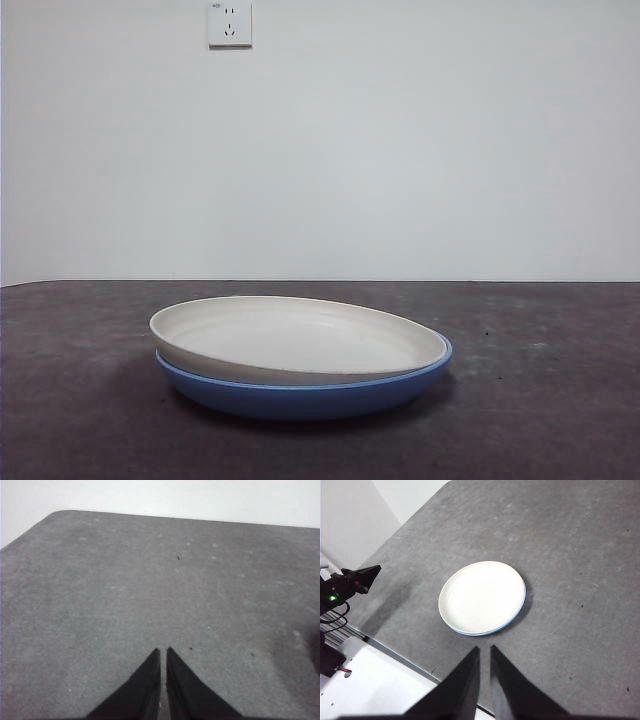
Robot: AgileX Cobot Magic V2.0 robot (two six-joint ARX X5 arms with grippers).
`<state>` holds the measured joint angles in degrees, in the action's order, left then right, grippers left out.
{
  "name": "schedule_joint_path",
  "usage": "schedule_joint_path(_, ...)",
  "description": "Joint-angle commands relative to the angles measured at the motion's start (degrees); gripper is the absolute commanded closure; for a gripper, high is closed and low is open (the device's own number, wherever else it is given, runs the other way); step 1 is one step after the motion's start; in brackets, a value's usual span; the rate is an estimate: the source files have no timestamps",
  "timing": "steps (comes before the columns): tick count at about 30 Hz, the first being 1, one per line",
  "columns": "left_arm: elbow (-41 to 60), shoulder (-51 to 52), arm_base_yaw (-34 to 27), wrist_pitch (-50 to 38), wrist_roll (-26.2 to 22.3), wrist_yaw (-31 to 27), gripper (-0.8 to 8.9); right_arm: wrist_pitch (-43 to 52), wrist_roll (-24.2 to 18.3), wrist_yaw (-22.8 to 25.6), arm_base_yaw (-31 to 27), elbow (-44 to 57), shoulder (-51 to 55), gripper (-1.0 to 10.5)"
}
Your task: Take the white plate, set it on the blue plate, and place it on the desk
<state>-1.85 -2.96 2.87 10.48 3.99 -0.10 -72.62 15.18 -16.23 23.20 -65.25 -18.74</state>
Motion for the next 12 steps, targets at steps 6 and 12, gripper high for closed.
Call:
schedule_joint_path(6,1.18,2.78,-0.02,0.20,0.13,-0.13,7.93,0.66,-0.68,0.17,0.28,-0.85,-0.15,9.1)
schedule_joint_path(12,1.18,2.78,-0.02,0.24,0.13,-0.13,7.93,0.66,-0.68,0.17,0.28,-0.85,-0.15,9.1)
